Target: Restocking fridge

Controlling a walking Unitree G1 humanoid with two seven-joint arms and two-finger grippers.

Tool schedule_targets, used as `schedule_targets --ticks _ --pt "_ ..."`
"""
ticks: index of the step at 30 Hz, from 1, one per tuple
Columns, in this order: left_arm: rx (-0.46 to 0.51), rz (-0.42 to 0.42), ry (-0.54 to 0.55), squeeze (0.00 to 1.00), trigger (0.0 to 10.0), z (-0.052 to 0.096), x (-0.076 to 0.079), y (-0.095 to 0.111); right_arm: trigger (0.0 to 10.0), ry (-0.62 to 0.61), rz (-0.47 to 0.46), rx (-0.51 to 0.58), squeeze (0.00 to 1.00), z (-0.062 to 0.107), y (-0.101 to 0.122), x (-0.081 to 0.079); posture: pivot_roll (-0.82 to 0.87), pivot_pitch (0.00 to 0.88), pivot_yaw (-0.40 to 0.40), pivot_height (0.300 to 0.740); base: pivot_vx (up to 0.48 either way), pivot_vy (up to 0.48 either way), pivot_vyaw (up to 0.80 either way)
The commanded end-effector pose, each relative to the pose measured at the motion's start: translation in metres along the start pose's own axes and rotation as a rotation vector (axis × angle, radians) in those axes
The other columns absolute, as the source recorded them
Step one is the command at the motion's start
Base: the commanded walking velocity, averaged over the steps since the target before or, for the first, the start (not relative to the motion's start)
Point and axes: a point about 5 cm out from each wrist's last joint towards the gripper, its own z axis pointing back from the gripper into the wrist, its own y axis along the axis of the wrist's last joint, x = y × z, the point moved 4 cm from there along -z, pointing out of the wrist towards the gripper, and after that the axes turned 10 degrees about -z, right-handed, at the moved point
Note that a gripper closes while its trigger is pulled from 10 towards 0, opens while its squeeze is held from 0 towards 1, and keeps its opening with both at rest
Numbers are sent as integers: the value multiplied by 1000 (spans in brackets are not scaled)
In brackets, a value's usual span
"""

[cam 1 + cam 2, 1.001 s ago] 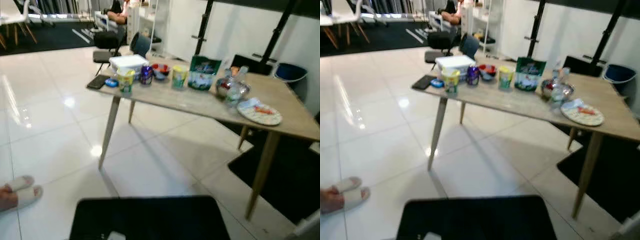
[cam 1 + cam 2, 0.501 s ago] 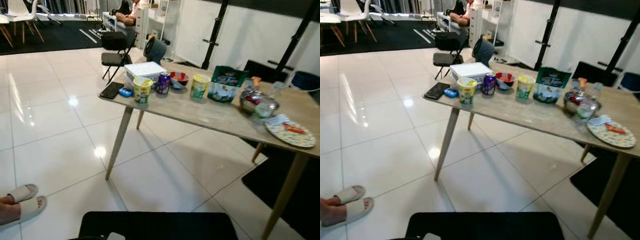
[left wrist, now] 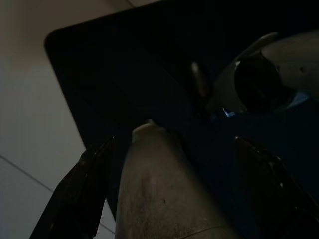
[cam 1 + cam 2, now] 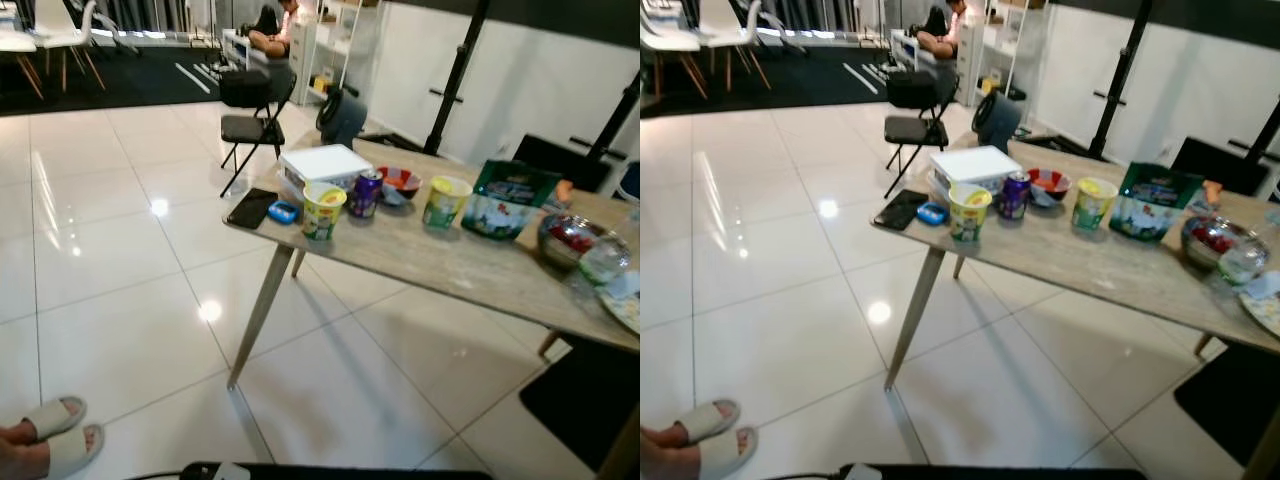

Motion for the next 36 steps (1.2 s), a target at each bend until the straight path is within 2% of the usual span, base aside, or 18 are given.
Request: schedule_targets --ticks 1,10,14,19,22,24,25,28,29,31,34,36 --pt "-59 0 -27 0 10000 1 9 -16 10000 -12 5 13 0 0 5 4 -91 0 -74 740 315 0 0" --pt "-59 23 -13 0 10000 1 7 -16 10000 -26 -2 24 0 0 8 6 -89 0 -73 740 0 0 0" --pt "-59 25 -13 0 10000 2 7 -17 10000 -61 -23 70 0 1 22 13 -89 0 -71 740 0 0 0" --pt "-62 29 -5 0 10000 3 4 -20 10000 -85 -36 146 0 2 50 19 -81 2 -73 740 0 0 0" --pt "-80 46 3 0 10000 7 3 -34 10000 -74 -26 197 0 2 69 14 -67 28 -59 740 0 0 0" --pt "-92 47 1 0 10000 9 3 -41 10000 -69 -23 209 0 1 72 11 -59 42 -53 740 0 0 0" --pt "-110 46 0 0 10000 12 2 -50 10000 -58 -21 225 0 1 75 5 -50 72 -50 740 0 0 0" --pt "-140 50 12 0 10000 19 -6 -66 10000 -20 -1 246 0 -1 79 -11 -33 75 -37 740 0 0 0" --pt "-140 50 12 0 10000 19 -6 -66 10000 -20 -1 246 0 -1 79 -11 -33 75 -37 740 0 0 0" --pt "-131 47 34 0 10000 20 -16 -62 10000 -9 28 247 0 -2 81 -18 -5 65 -39 740 0 0 0" --pt "-64 69 71 0 10000 17 -29 -39 10000 -19 30 260 0 -2 90 -20 -5 37 -42 740 0 0 0" --pt "-50 63 76 0 10000 15 -31 -31 10000 -7 31 284 0 -1 99 -23 -6 17 -47 740 0 0 0"
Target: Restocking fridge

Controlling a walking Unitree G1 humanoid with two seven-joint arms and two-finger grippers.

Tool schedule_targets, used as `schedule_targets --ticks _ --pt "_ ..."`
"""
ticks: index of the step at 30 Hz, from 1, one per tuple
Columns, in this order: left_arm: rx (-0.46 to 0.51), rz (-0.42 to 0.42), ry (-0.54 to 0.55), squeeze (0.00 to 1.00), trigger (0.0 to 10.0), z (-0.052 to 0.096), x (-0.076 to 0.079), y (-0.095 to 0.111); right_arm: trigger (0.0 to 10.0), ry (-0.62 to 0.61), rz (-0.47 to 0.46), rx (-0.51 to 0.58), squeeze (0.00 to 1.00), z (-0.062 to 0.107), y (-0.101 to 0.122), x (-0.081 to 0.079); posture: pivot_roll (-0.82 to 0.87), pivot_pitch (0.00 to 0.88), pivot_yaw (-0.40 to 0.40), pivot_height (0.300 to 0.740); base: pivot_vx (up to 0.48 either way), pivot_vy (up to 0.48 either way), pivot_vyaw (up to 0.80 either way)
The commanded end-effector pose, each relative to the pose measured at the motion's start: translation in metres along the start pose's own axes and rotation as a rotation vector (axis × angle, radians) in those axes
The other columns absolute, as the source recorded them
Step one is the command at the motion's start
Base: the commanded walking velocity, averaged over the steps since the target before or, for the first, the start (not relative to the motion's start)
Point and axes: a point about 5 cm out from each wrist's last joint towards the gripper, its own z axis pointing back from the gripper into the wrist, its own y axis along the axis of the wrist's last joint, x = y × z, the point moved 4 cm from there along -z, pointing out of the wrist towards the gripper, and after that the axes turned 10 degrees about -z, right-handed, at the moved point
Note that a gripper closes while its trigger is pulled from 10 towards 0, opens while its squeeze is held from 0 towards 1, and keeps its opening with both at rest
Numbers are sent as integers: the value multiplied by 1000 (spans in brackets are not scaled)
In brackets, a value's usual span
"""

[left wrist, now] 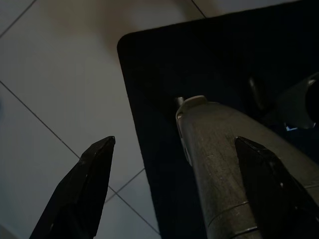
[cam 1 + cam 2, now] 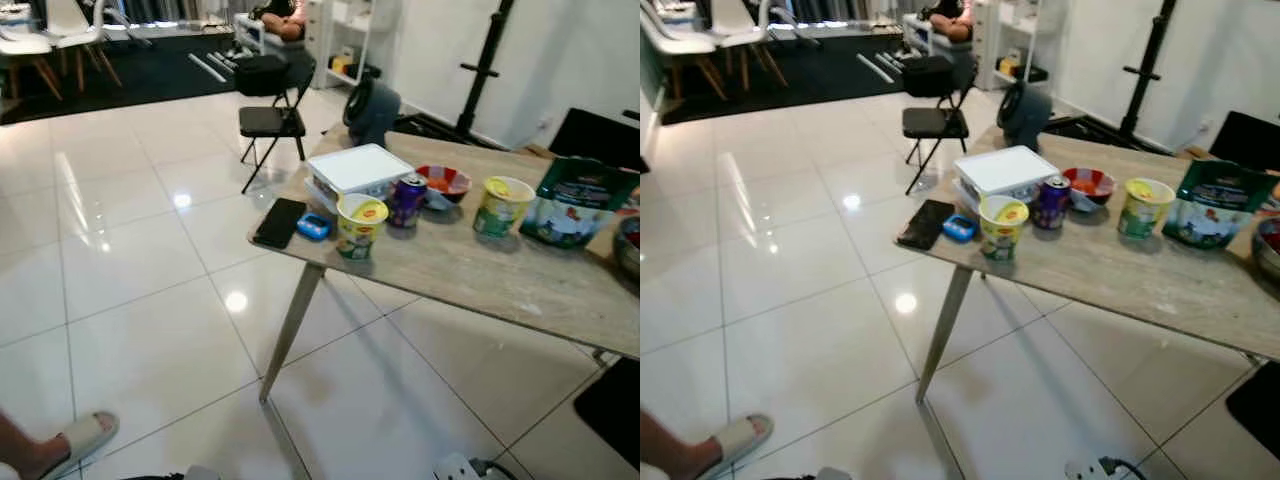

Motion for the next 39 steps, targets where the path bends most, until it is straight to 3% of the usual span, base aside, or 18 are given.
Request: schedule_targets --ticks 1,9,14,18,22,25,28,32,37,39 --pt "-57 20 -16 0 10000 1 5 -13 10000 11 -2 40 0 -2 13 -4 -4 12 -49 740 0 0 0" --pt "-44 69 -13 0 10000 -3 14 -5 10000 22 -47 155 0 -4 51 -4 -48 0 -41 740 0 0 0" --pt "-58 72 -15 0 10000 -4 17 -7 10000 -6 -73 152 0 -4 52 4 -62 0 -31 740 0 0 0" --pt "-36 32 -9 0 10000 -5 10 5 10000 -23 -111 140 0 -3 48 10 -85 0 -14 740 0 0 0" --pt "-31 -22 -2 0 10000 -6 0 15 10000 -22 -91 138 0 -4 49 8 -101 0 13 740 0 0 0" --pt "0 -88 11 0 10000 -6 -13 35 10000 -31 -101 152 0 -4 55 7 -98 0 17 740 0 0 0" --pt "11 -91 21 0 10000 -6 -18 41 10000 -20 -90 181 0 -5 64 3 -89 0 14 740 0 0 0" --pt "4 -90 11 0 10000 -6 -15 36 10000 -4 -78 221 0 -4 75 0 -85 0 15 740 0 0 0" --pt "-60 -87 -32 0 10000 -4 4 6 10000 50 -12 341 0 -1 115 -11 -58 0 -14 740 0 0 0" --pt "-66 -85 -36 0 10000 -4 6 3 10000 56 1 355 0 -1 120 -13 -58 0 -14 740 0 0 0"
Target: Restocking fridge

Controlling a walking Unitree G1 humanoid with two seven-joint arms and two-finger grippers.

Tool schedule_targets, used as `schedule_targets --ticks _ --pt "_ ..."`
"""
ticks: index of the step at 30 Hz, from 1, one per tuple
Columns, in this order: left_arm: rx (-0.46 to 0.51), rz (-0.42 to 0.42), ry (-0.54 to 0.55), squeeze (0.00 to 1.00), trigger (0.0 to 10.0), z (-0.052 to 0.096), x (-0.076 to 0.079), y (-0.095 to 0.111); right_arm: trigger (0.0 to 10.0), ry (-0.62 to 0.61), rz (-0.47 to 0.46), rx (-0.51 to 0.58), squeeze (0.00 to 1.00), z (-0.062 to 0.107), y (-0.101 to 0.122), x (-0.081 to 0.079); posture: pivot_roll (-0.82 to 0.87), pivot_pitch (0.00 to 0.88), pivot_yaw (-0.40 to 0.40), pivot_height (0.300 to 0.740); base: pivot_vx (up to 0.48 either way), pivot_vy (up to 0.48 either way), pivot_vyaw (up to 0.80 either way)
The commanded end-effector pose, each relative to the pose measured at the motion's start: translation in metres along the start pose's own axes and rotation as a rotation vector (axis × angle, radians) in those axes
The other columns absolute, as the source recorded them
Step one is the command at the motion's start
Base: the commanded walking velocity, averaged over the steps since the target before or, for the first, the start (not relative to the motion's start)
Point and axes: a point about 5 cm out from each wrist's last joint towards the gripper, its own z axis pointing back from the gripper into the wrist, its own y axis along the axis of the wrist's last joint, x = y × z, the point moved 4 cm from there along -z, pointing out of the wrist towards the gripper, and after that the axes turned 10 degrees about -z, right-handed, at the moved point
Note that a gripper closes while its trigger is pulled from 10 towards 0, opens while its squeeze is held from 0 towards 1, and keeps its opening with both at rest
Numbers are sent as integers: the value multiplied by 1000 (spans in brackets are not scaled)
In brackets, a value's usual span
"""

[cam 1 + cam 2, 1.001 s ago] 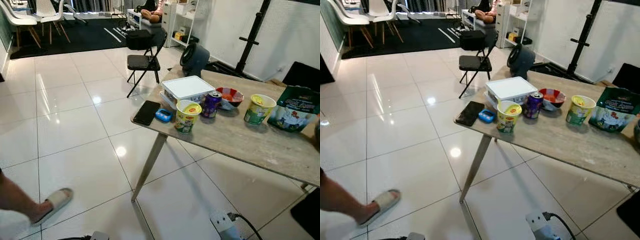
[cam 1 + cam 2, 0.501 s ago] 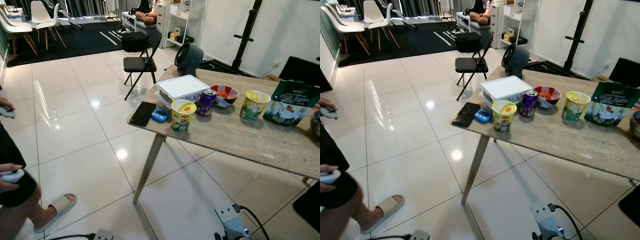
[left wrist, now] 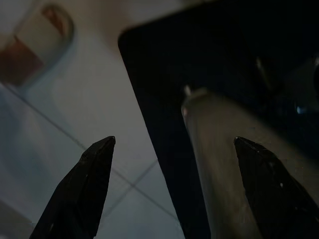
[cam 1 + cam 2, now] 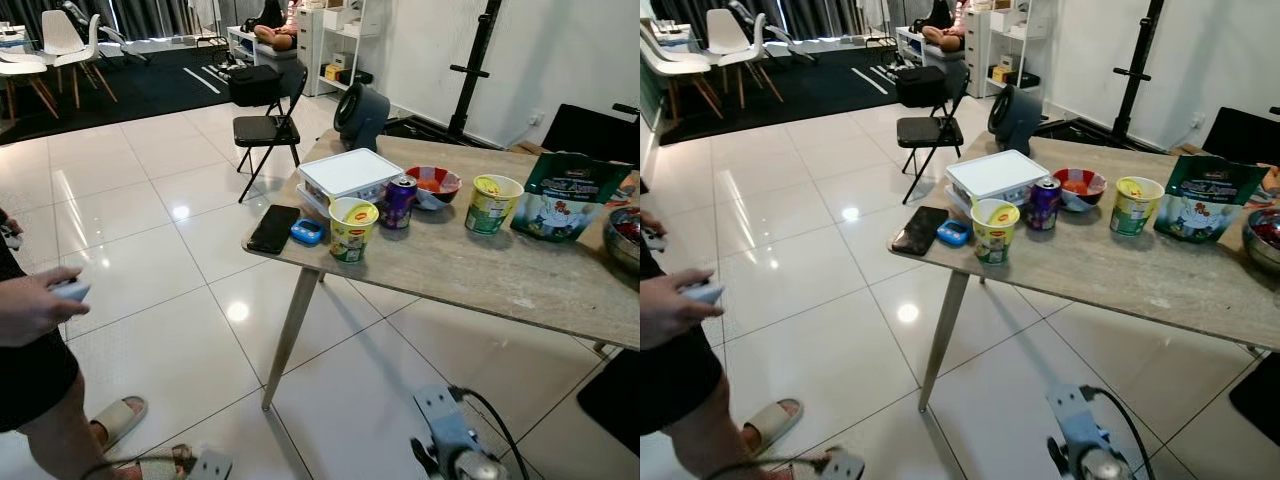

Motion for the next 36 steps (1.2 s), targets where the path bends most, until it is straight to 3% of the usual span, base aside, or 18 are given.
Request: schedule_targets --ticks 1,4,8,16,25,36 --pt "-13 -5 -8 0 10000 0 4 -6 10000 27 29 42 0 -3 14 -6 -37 0 -27 740 0 0 0" --pt "-18 20 -8 0 10000 0 8 -10 10000 37 45 76 0 -6 29 -8 -12 0 -34 740 0 0 0" --pt "-14 41 -2 0 10000 1 9 -13 10000 73 149 133 0 -12 61 -17 31 0 -49 740 0 0 0" --pt "-22 82 24 0 10000 5 4 -26 10000 114 257 137 0 -17 81 -33 122 0 -70 740 0 0 0" --pt "-66 121 30 0 10000 13 8 -56 10000 185 420 109 0 -19 90 -54 191 36 -81 740 0 0 0" --pt "-74 118 30 0 10000 20 9 -74 10000 225 543 91 0 -21 97 -72 251 95 -71 740 0 0 0"
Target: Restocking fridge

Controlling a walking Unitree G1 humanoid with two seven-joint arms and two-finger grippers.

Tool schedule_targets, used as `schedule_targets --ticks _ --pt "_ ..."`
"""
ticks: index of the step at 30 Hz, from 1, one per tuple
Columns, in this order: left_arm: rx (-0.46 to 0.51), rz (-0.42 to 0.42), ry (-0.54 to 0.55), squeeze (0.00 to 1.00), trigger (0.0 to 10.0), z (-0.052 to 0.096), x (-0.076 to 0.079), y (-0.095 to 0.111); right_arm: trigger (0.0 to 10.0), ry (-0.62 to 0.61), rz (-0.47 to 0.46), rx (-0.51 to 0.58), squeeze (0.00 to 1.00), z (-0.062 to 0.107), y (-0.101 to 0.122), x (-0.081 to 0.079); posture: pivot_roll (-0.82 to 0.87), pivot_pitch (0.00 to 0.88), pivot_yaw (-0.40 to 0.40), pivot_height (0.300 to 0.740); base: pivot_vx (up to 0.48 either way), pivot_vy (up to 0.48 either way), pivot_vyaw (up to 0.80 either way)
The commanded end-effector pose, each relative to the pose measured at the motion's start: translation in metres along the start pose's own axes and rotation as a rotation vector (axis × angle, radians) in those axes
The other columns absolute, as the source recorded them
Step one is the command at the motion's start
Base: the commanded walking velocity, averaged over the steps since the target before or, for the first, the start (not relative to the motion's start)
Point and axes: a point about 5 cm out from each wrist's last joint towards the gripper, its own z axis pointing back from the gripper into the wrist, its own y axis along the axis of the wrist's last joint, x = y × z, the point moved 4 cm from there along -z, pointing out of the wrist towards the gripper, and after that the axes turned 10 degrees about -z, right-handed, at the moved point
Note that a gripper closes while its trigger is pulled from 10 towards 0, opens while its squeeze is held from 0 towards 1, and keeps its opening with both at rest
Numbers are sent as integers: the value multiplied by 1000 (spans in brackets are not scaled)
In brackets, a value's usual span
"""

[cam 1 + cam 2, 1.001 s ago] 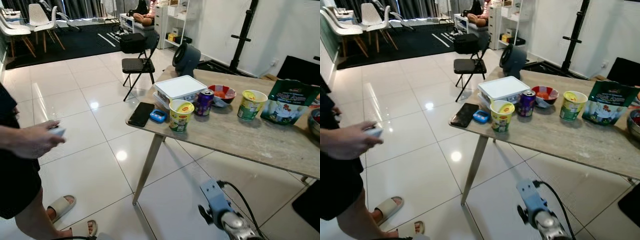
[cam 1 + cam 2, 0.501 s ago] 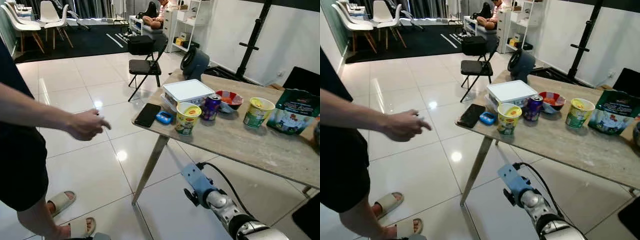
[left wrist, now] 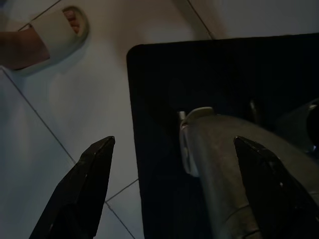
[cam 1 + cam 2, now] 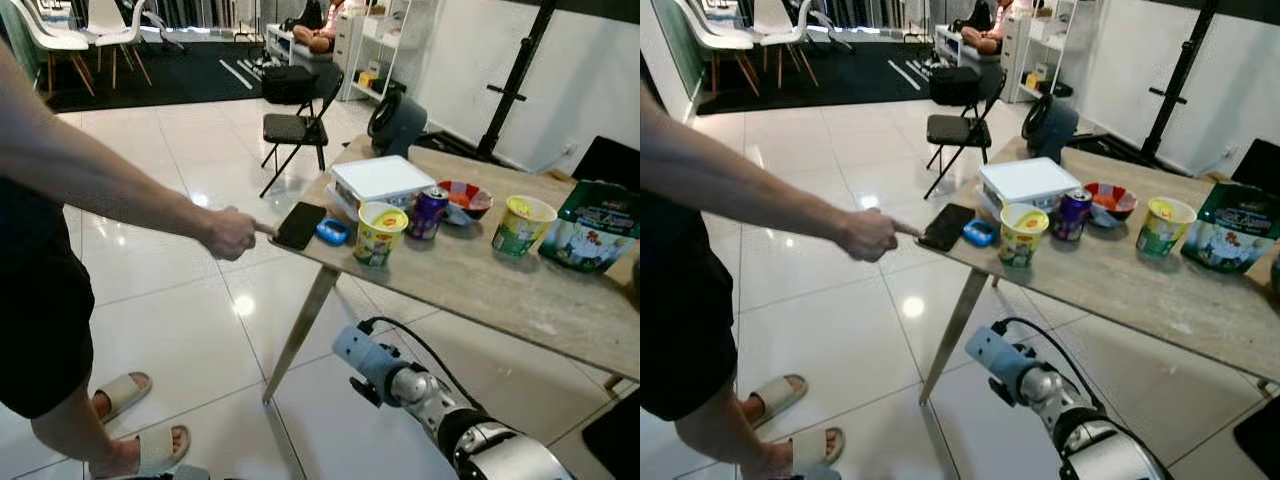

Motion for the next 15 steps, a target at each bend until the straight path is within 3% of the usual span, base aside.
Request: schedule_targets --ticks 1,5,15 --pt "-182 23 -56 0 10000 17 16 -58 10000 8 26 -24 0 0 -2 0 251 95 -71 740 0 0 0" --pt "-186 28 -53 0 10000 23 16 -69 10000 44 138 -45 0 -3 1 -9 294 135 -68 740 0 0 0" --pt "-203 52 -51 0 10000 30 21 -82 10000 82 213 -87 0 -2 -9 -20 310 154 -78 740 0 0 0"
